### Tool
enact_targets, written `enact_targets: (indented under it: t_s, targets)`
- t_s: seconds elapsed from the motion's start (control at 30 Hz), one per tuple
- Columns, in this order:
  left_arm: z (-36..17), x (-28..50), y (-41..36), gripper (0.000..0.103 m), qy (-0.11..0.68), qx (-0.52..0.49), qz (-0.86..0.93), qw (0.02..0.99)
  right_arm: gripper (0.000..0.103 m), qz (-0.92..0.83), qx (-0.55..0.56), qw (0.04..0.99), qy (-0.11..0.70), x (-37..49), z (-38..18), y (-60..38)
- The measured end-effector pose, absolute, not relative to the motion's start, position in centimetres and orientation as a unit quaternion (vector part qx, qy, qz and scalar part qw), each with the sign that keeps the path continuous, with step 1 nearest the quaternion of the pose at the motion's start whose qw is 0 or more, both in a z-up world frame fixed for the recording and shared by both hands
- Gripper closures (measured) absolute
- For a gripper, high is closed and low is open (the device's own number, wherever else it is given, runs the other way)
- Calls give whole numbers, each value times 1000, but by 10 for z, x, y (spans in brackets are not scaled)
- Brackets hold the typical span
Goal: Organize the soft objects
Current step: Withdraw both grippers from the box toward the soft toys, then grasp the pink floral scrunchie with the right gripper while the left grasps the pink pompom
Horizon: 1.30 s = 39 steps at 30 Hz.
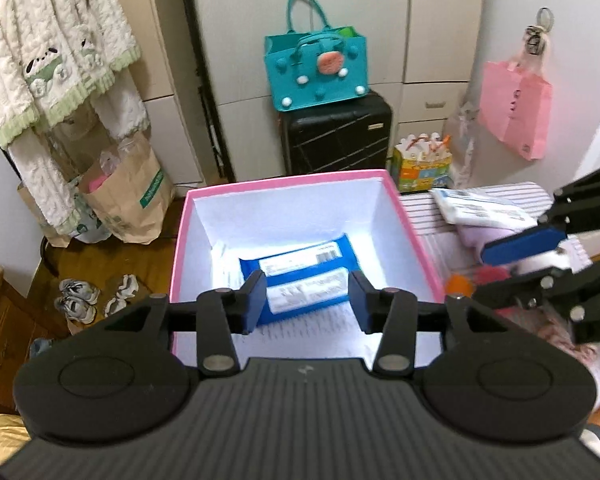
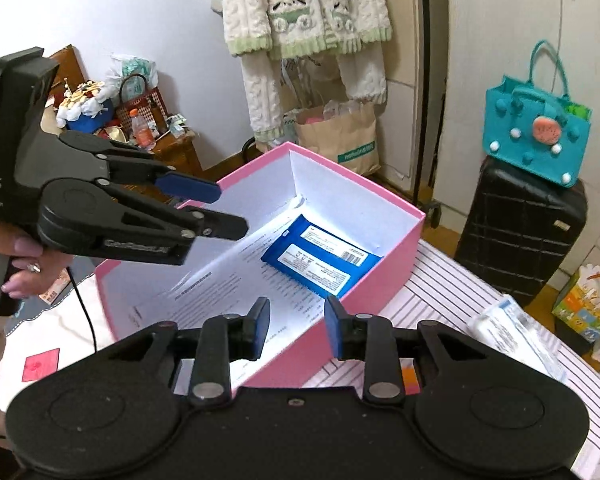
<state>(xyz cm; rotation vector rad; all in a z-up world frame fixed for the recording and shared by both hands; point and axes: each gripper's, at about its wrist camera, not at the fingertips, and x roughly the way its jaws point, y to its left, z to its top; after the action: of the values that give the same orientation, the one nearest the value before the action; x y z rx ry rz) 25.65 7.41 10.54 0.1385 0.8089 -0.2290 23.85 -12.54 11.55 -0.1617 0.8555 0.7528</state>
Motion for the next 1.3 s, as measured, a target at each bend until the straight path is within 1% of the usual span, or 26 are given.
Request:
enact_targets:
  t_s: [0.23,0.33,0.47,0.53,0.87,1.07,1.3]
  targets:
    - [132,212,62,51,384,70,-135,911,63,354,-95,855,367,194,137,-144]
    - [141,190,56,48,372,71,-147,914,59,353,-103,864,345,171,144,-156]
    - [146,162,42,39,349,82,-170,918,52,351,-109,874,319,146,144,-172]
    - [147,149,35,39,341,81,-185,918,51,347,-109,878,311,134,138,-182]
    - [130,108,-15,34,313,102,-240,913,47,306,-79,892,324,99,103,-236]
    - [112,91,-53,33,293,141,-259,909,45,290,-78,892,337,79,85,-257]
    - [75,83,-90,31,310,146,-286,895,39,275,-75,895,344,62,55,-276]
